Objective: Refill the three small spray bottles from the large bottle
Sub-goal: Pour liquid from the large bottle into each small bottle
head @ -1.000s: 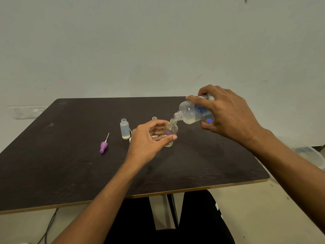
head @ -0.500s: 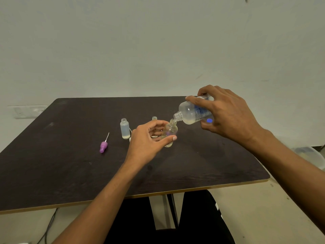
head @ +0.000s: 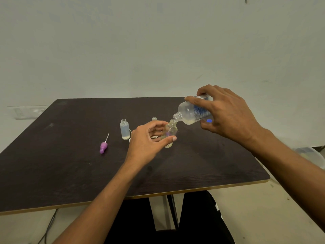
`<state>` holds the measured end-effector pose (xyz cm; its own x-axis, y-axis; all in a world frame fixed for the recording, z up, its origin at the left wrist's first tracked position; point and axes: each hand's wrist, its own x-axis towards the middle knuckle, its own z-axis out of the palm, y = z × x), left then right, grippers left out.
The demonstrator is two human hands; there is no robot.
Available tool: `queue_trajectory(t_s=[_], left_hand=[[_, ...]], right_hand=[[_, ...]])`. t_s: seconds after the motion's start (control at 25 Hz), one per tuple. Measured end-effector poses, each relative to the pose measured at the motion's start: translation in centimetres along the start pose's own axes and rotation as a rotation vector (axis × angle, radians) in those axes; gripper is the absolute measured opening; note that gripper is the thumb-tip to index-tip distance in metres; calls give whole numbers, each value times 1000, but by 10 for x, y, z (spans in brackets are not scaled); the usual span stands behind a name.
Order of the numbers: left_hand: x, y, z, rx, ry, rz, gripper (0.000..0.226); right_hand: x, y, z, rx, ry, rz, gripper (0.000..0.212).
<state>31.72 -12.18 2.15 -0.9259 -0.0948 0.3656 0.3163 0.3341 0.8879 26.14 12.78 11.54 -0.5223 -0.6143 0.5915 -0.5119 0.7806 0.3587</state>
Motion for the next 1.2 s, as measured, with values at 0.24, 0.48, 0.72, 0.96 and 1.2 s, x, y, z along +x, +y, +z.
queue_trajectory(t_s=[0.24, 0.48, 0.72, 0.96, 1.2], left_hand=[[0, 1, 0, 8, -2, 4, 53], [-1, 2, 0, 2, -2, 6, 51], [-1, 3, -1, -4, -2, 11, 51], [0, 3, -1, -6, -7, 10, 52], [0, 3, -1, -1, -5, 13, 52]], right_hand=[[1, 0, -1, -10, -7, -5, 83], [2, 0, -5, -10, -4, -21, 79], [3, -1, -7, -16, -3, -29, 79], [5, -1, -8, -17, -6, -33, 77], [5, -2, -9, -14, -7, -34, 76]])
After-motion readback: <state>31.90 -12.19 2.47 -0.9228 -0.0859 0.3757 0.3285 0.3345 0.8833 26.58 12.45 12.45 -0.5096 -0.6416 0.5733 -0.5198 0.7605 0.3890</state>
